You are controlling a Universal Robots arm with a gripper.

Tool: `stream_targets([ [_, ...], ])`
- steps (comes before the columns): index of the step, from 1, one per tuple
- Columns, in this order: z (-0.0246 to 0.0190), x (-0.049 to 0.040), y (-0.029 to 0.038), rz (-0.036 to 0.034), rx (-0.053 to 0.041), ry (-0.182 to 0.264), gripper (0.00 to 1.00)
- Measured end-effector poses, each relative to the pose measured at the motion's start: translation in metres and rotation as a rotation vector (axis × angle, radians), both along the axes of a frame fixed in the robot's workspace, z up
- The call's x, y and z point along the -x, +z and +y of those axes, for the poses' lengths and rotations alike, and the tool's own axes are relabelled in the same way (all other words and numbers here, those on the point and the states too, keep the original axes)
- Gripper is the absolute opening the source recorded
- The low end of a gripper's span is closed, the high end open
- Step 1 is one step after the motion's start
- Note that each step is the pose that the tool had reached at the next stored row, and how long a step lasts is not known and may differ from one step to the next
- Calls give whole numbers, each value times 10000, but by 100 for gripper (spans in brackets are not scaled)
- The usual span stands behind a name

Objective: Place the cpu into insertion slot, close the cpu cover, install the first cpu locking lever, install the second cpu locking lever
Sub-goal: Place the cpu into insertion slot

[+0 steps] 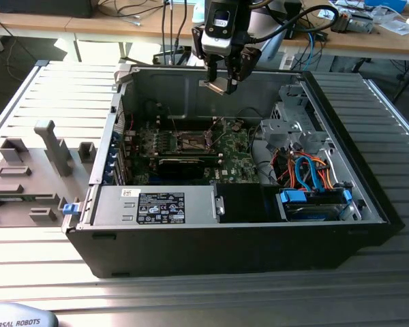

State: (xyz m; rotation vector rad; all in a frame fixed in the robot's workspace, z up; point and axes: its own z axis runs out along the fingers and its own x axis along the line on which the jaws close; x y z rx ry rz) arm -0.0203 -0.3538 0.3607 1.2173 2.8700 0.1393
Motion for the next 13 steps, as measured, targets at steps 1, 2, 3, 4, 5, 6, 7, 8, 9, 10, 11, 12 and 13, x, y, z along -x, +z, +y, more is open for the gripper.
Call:
stream_targets([
  [1,0,0,0,0,0,-10,54],
  [2,0,0,0,0,0,-18,54],
  [3,0,0,0,0,0,-30,54],
  [4,0,0,0,0,0,-38,54],
  [5,0,0,0,0,0,-45,54],
  [6,0,0,0,0,0,-59,54],
  [7,0,0,0,0,0,-68,54],
  [8,0,0,0,0,0,-75,54],
  [9,0,0,-1,0,0,-85,54],
  [10,0,0,-1,0,0,-92,54],
  [11,0,0,-1,0,0,-103,54],
  [12,0,0,-1,0,0,-113,54],
  [13,0,0,-1,0,0,-120,54],
])
